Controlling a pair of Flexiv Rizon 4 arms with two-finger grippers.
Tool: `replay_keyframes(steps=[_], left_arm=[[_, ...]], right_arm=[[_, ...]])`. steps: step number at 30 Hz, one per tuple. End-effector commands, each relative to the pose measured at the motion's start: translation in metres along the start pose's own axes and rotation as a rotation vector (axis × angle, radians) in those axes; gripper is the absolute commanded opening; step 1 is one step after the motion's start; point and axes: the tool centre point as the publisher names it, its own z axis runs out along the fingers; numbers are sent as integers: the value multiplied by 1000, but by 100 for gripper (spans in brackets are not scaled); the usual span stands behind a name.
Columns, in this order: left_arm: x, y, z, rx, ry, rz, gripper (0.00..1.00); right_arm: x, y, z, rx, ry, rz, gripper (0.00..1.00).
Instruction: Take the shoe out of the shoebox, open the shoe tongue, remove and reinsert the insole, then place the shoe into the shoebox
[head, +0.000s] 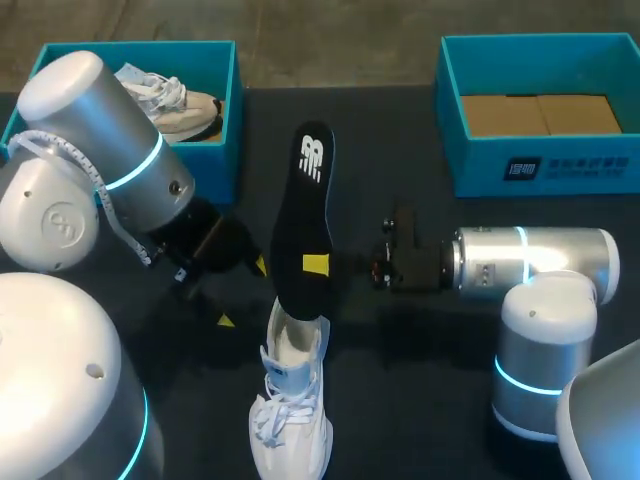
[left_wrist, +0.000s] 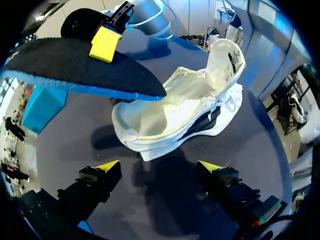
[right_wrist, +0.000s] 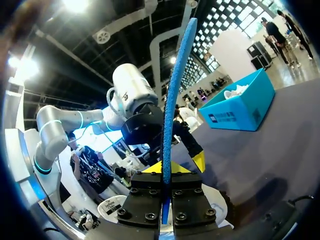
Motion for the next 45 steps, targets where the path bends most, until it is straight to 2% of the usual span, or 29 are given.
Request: replay_keyframes(steps=[1,13,19,25,32,45], left_arm=[[-3,3,3,6,11,5,100],[-3,2,8,9,22,0,100],[-2,6,17,31,44,-28,100],[-4,11,17,53,41,-65,100],[3,16,15,58,51,-72,100],[9,18,23,54,71,-81,100]], right_arm=[[-7,-4,10,-7,9,-4,0],[-7,-4,12,6,7,-16,0],[-11,-9,17,15,-1,-39,0],[-12,-9,16,9,-9,-67,0],[-12,-13,17,0,-14,-96,0],[-18,-21,23,3,-45,-104,0]])
